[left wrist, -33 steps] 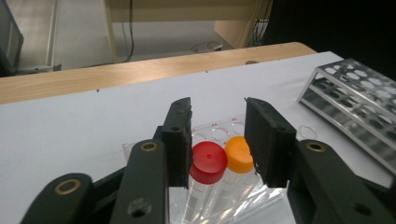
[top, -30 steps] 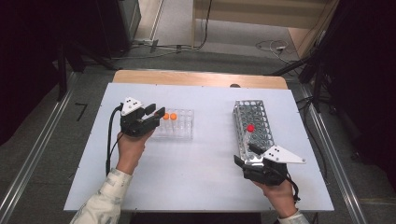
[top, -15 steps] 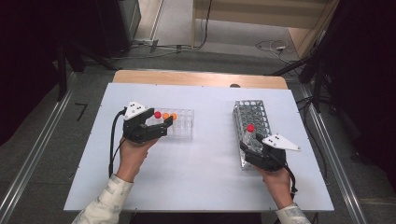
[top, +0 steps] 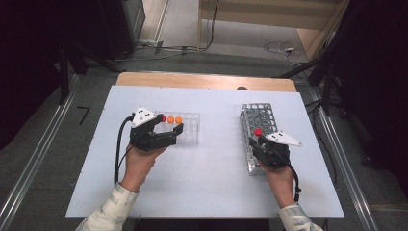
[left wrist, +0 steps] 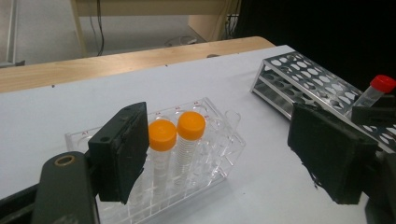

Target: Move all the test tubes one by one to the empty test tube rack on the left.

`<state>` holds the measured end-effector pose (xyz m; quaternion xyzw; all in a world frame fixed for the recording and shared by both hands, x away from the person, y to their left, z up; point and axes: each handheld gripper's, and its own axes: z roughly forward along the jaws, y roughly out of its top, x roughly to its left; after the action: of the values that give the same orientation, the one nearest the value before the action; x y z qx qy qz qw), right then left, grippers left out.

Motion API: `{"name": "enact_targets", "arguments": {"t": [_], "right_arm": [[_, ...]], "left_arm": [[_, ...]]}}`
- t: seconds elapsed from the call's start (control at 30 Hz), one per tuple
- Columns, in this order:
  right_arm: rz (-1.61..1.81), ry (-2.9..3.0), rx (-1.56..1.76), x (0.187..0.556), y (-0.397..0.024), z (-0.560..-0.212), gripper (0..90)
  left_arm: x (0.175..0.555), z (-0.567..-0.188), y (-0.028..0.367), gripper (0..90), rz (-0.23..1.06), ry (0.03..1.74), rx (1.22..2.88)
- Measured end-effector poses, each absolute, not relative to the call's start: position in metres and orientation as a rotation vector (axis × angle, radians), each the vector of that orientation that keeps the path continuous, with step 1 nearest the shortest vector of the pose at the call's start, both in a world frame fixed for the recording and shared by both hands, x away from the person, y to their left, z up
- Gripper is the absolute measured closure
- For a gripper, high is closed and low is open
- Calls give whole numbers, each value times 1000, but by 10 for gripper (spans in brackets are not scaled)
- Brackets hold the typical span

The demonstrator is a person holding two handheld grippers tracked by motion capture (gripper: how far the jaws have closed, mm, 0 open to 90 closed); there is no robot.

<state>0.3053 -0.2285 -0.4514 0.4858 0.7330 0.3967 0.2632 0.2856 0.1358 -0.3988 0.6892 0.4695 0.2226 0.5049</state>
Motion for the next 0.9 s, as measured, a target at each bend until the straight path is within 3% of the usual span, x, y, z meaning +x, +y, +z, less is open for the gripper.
{"name": "enact_targets", "arguments": {"t": [0.13, 0.6, 0.9], "right_arm": [[1049, 1963, 1332, 306, -227, -451, 709], [1079, 1920, 1278, 297, -227, -436, 714], [1111, 1872, 1200, 282, -230, -406, 716]], "left_arm": [[285, -399, 135, 214, 534, 1125, 1673], [284, -399, 135, 209, 508, 1124, 1667], [283, -398, 135, 209, 487, 1115, 1659]]}}
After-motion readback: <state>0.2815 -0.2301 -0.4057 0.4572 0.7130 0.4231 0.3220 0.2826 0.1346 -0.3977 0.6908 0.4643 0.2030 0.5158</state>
